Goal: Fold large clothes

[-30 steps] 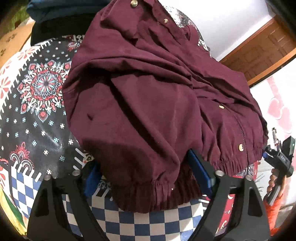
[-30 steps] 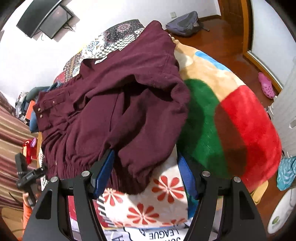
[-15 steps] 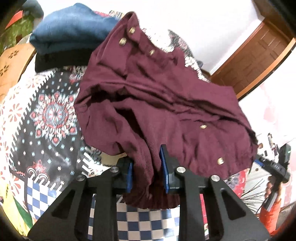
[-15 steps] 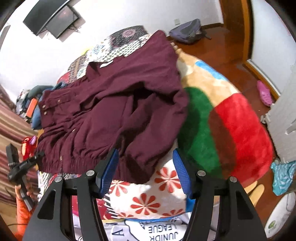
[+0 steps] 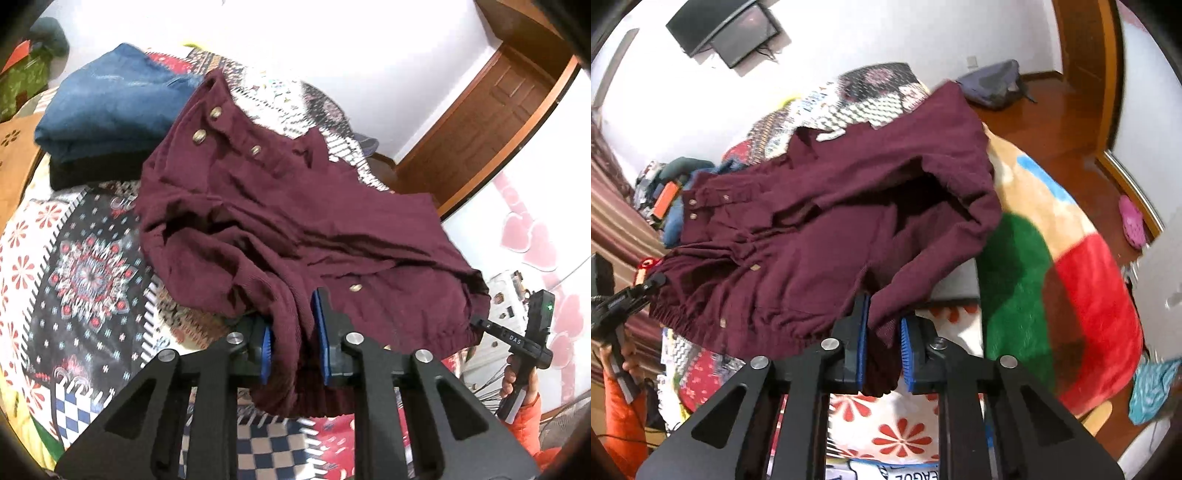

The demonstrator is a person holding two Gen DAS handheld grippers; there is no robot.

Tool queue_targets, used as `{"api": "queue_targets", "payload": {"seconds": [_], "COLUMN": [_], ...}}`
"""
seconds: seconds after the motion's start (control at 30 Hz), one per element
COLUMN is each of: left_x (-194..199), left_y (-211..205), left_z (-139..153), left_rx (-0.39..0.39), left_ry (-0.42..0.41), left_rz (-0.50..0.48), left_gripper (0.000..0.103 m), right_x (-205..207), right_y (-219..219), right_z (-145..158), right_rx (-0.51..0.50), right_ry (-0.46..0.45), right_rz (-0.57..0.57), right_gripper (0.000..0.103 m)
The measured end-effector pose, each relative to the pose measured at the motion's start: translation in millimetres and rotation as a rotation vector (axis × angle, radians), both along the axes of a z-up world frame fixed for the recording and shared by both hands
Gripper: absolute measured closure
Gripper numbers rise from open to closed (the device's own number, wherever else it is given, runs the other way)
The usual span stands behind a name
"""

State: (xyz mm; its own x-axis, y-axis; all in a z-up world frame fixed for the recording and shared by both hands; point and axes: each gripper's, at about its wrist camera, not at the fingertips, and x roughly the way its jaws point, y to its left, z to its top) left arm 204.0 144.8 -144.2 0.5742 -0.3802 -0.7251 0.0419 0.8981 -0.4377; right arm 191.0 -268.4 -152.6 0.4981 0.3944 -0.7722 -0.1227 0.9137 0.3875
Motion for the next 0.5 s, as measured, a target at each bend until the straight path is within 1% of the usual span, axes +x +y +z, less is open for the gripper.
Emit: {"api": "queue_targets", "payload": {"seconds": [0.1,0.2,0.27,0.33,0.4,0.43,0.5], "left_x": [10.9,29.9,45.5,63.5,84.0,93.2,114.1], "left_y": [0.1,7.5,14.1,21.7,29.2,32.5,39.4], "left_z": [15.4,33.9,46.4,56.3,62.6,64.4,64.6], "left_rx": [-0.017,-0.071,-0.089,-0.099,-0.103,-0.104,-0.104], "left_ry": [-0.027,-0.056,-0.078,-0.095,-0.100,-0.101,-0.096], "left_rz": [-0.005,0.010,0.029,0.059,0.096,0.111,0.149], "left_gripper": [0.086,0.086,0.087,0.087,0.087,0.087,0.087], "right_x": [11.4,26.5,42.6,64.4,86.7,104.4,131.5], "right_y": [0.3,-1.8,-3.7,-3.9,0.1,2.1,3.3], "right_z": [18.6,42.7,63.0,78.2,84.4,84.9,80.7], "right_rx": [0.023,0.055,0.059,0.062,0.033,0.018,0.012], "right_ry": [-0.040,-0.099,-0.157,-0.195,-0.221,-0.225,-0.214], "right_rz": [0.034,0.045,0.042,0.034,0.021,0.010,-0.011], "right_gripper": [0.092,0.093,0.093,0.093,0.093,0.093,0.093]}}
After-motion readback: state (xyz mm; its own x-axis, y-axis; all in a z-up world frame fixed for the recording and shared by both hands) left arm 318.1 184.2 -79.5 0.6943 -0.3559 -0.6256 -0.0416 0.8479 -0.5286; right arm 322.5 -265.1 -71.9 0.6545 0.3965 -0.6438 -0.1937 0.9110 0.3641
